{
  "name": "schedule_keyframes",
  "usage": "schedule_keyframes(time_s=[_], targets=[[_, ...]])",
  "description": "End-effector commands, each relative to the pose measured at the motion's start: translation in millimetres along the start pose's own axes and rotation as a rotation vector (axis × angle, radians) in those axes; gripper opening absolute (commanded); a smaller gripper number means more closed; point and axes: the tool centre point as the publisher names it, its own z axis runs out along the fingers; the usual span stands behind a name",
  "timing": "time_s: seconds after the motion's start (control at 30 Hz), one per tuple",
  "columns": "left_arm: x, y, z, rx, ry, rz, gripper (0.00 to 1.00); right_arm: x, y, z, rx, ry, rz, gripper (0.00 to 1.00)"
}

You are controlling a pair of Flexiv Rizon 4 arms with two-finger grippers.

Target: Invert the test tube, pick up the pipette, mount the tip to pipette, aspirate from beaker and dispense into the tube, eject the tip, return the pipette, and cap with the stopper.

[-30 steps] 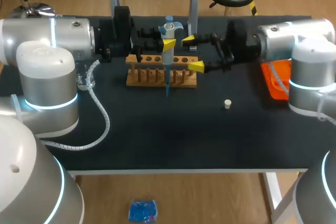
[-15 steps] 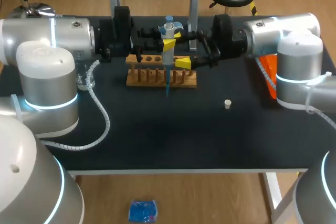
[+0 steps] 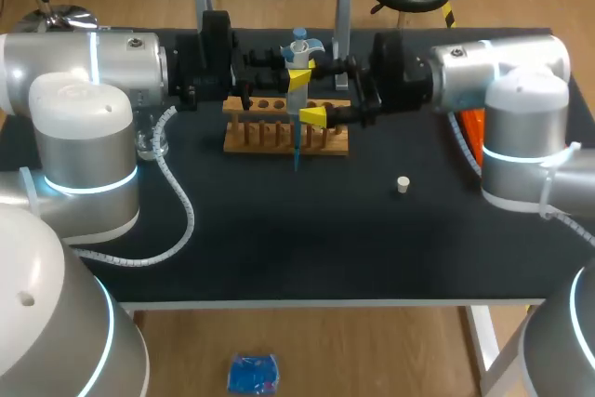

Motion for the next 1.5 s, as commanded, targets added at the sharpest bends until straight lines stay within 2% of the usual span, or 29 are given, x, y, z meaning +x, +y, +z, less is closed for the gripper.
schedule_keyframes(time_s=[0.03, 0.77, 0.87, 0.9, 0.97, 1.03, 1.23, 1.27, 1.5], targets=[[0.3, -0.5, 0.8, -0.001, -0.002, -0.001, 0.00, 2.5, -0.1, 5.6, -0.004, -0.030, 0.002, 1.00], [0.3, -0.5, 0.8, -0.001, -0.002, -0.001, 0.00, -3.7, 2.8, 16.8, 0.005, -0.042, -0.016, 1.00], [0.3, -0.5, 0.8, -0.001, -0.002, -0.001, 0.00, -4.4, 3.2, 16.6, 0.004, -0.041, -0.016, 0.87], [0.3, -0.5, 0.8, -0.001, -0.002, -0.001, 0.00, -4.5, 3.2, 16.6, 0.006, -0.038, -0.016, 0.77], [0.3, -0.5, 0.8, -0.001, -0.002, -0.001, 0.00, -4.6, 3.3, 16.7, 0.008, -0.035, -0.016, 0.49], [0.3, -0.5, 0.8, -0.001, -0.002, -0.001, 0.00, -4.8, 3.6, 16.7, 0.009, -0.030, -0.017, 0.42], [0.3, -0.5, 0.8, -0.001, -0.002, -0.001, 0.00, -4.7, 5.2, 15.5, 0.005, -0.018, -0.020, 0.02], [0.3, -0.5, 0.8, -0.001, -0.002, -0.001, 0.00, -4.7, 5.4, 14.9, 0.005, -0.018, -0.020, 0.00], [0.3, -0.5, 0.8, -0.001, -0.002, -0.001, 0.00, -5.5, 5.7, 12.1, 0.001, -0.013, -0.017, 0.00]])
